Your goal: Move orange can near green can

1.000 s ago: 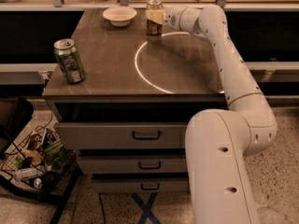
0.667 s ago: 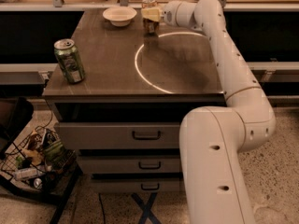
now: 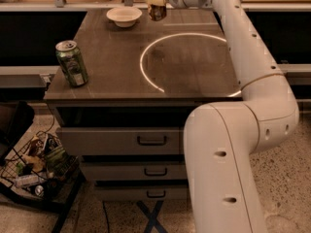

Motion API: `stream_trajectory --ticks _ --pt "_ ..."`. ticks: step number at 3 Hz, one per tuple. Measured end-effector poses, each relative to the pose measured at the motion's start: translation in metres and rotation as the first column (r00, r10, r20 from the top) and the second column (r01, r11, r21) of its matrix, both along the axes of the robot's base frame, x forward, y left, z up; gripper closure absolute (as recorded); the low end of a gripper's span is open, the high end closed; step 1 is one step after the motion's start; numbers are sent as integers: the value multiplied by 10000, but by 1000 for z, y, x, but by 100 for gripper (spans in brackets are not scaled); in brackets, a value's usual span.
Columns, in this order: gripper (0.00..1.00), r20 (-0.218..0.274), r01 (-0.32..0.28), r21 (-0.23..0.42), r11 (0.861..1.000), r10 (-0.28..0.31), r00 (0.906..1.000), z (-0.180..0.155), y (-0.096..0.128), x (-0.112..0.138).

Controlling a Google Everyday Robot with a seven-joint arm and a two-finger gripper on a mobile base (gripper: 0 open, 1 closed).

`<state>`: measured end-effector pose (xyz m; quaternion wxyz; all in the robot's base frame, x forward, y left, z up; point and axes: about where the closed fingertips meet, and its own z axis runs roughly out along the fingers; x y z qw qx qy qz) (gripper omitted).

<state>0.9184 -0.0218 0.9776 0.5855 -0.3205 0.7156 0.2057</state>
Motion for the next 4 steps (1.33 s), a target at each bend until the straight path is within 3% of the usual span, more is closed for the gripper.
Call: stream_trajectory --ticks 1,2,3,4 --pt "100 141 22 191 9998 -25 9999 26 -17 -19" --pt "100 887 215 726 9971 -279 9957 72 -45 -53" --pt "100 2111 749 1234 9895 -999 9723 133 -90 -106" --pt "100 2280 746 1465 9864 -1071 9678 121 -101 -150"
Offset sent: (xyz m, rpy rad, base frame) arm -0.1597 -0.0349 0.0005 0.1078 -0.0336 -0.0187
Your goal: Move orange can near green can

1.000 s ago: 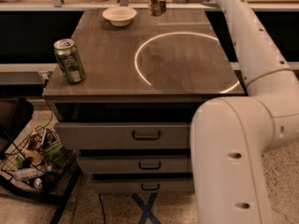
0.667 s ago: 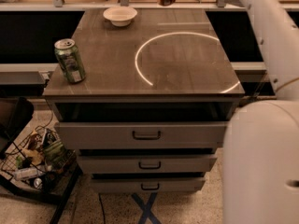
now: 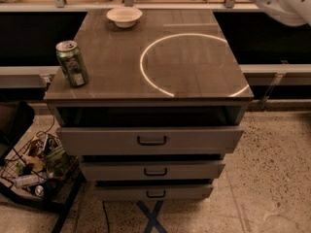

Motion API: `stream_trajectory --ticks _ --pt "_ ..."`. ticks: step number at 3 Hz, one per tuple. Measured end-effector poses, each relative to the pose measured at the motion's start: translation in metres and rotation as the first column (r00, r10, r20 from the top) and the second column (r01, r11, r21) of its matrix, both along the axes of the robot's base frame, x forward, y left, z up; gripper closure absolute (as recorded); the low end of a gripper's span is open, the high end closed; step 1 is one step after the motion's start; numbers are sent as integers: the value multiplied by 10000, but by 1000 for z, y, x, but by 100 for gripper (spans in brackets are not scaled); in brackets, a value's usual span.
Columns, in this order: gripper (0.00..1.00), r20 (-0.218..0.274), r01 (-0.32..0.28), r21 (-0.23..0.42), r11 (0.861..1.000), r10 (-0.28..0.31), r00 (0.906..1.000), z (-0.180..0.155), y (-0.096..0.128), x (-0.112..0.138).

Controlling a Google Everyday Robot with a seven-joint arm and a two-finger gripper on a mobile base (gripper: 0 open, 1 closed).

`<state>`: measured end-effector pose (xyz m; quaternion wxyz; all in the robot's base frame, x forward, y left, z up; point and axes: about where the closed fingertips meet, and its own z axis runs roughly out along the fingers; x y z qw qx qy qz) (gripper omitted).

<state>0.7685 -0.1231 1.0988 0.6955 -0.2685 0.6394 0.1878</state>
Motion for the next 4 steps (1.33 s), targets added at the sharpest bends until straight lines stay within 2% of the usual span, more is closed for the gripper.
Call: stream_trajectory --ticks 1,2,3,4 --pt "100 -1237 -1344 385 9902 1382 9826 -84 56 -27" --pt "100 -2514 -2739 497 9605 2774 9273 -161 112 -50" --pt "100 -3056 -3749 462 9259 3704 8772 -198 150 -71" --pt "100 -3065 -4312 330 9016 4198 8543 -206 171 -85"
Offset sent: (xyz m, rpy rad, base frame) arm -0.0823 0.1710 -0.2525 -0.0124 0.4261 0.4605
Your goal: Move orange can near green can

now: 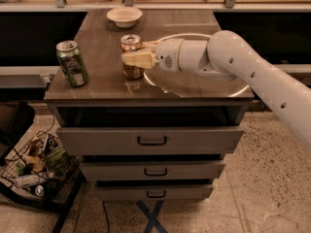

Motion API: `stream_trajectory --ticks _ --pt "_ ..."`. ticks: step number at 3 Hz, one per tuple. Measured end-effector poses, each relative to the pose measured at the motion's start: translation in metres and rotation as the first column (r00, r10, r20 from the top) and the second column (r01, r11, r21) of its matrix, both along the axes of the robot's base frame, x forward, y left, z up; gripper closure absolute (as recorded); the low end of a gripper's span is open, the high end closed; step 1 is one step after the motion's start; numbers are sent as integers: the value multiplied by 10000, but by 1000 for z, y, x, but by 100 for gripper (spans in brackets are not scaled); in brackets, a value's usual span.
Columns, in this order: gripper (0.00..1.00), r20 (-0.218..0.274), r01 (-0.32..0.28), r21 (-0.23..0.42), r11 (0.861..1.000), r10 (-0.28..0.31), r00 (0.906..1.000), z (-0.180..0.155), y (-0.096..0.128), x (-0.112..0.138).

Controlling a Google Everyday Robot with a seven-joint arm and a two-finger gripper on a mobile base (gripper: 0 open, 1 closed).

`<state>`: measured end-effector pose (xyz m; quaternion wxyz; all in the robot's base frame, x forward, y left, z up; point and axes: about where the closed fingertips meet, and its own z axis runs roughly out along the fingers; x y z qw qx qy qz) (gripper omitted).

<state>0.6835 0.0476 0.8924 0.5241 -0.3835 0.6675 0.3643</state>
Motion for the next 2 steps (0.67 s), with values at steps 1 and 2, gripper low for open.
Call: stream_trajectory --ticks 1,2 --pt "100 0 -1 0 10000 1 10000 1 0 0" --pt "100 35 -734 -30 9973 734 9973 -2 18 -9"
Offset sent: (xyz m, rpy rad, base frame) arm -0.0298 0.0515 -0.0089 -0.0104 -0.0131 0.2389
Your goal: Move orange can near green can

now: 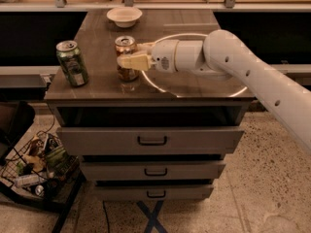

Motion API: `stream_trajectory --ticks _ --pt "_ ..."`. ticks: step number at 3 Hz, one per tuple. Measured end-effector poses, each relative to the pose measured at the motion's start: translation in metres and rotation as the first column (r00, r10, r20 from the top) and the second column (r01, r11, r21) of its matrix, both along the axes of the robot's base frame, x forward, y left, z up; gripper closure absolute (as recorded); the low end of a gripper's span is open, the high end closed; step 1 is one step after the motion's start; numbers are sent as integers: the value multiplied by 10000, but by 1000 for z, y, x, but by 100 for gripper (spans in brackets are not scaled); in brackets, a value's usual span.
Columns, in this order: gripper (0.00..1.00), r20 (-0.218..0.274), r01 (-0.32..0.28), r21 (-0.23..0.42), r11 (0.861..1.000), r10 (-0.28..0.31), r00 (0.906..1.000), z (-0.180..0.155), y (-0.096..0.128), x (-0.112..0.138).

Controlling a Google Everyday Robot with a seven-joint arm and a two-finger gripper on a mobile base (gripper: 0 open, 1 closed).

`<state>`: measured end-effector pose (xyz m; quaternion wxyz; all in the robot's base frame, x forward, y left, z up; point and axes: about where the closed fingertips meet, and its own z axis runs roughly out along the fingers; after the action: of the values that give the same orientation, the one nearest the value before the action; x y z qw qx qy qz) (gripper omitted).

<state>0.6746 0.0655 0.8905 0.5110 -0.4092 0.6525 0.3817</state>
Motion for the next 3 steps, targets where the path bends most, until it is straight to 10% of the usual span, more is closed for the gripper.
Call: stream_trajectory --ticks 3 --pt "35 -6 -147 2 9999 147 9999 0 7 -2"
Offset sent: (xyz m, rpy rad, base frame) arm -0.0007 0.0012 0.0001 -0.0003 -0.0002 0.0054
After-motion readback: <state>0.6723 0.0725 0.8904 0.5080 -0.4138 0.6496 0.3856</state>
